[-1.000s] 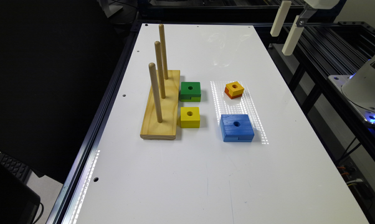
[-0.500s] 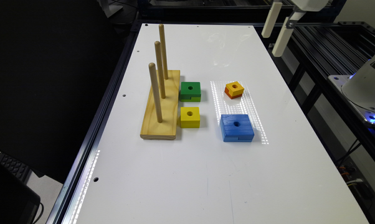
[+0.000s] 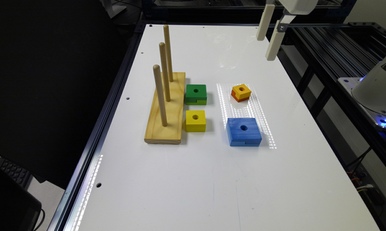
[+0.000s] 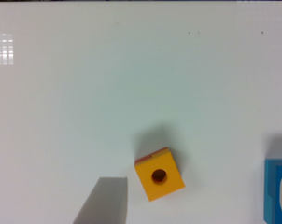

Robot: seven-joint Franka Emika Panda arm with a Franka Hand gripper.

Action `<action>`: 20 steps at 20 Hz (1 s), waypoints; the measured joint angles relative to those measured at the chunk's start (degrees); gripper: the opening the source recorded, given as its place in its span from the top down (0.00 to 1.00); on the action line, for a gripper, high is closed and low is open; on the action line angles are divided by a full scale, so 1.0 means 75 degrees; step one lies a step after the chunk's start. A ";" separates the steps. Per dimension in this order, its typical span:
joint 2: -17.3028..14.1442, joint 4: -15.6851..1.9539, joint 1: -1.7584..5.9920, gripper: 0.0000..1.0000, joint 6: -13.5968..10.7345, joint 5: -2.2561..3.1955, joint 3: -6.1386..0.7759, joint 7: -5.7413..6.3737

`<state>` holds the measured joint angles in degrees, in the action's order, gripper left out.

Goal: Pick up yellow block.

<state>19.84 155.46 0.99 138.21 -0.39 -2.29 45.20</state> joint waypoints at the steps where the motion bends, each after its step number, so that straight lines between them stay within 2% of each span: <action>1: -0.0071 -0.0079 0.0000 0.00 0.0000 -0.0030 -0.0041 0.0008; 3: -0.0219 -0.0228 0.0000 0.00 0.0000 -0.0059 -0.0116 0.0046; 7: -0.0559 -0.0543 0.0000 0.00 0.0000 -0.0061 -0.0238 0.0160; 15: -0.1127 -0.1109 0.0005 0.00 0.0000 -0.0061 -0.0253 0.0168; 16: -0.1140 -0.1122 0.0005 0.00 0.0000 -0.0061 -0.0254 0.0168; 18: -0.1478 -0.1480 0.0006 0.00 0.0000 -0.0061 -0.0280 0.0184; 20: -0.1678 -0.1679 0.0007 0.00 0.0000 -0.0061 -0.0301 0.0201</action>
<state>7.26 142.87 1.04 138.21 -0.85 -4.54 46.71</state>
